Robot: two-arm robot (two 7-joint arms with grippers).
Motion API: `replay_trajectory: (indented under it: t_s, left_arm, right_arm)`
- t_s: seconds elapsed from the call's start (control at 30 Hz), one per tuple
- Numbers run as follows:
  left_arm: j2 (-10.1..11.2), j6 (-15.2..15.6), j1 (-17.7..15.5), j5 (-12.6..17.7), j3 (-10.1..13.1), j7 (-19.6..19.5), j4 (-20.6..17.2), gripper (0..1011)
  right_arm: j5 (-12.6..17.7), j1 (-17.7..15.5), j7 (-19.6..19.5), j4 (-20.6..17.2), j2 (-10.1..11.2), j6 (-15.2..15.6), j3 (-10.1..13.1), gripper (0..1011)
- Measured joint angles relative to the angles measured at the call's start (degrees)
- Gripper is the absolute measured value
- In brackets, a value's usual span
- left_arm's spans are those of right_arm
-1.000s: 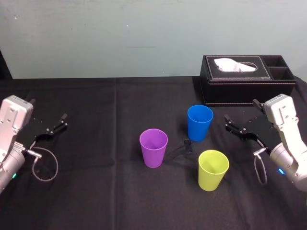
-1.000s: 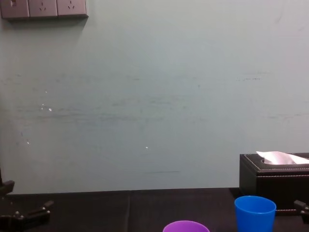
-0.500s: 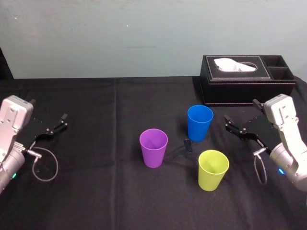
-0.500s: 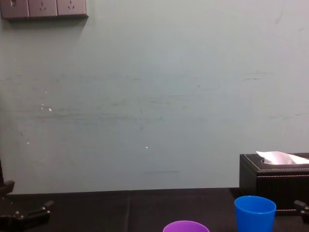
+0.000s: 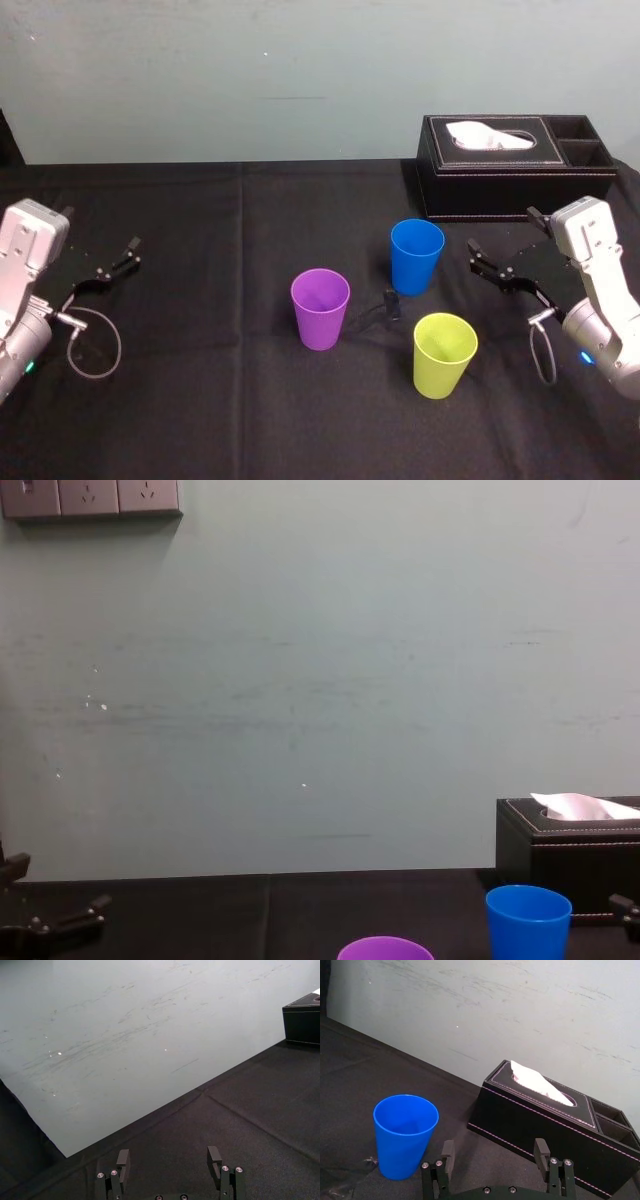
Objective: Stack the three plastic cups sequentially using one hand.
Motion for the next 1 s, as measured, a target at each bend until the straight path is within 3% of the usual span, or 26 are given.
replay_trajectory:
  t_s: [0.73,1.0]
  left_arm:
    - [0.0,0.0,0.0,0.0,0.0,0.0,0.0,1010]
    - [0.0,0.0,0.0,0.0,0.0,0.0,0.0,1010]
  right_arm:
    - [-0.02,-0.02,0.03,0.0,-0.01,0.0,0.04,1004]
    - [0.62,-1.58,1.86,-1.97,0.58,0.31,1.54,1004]
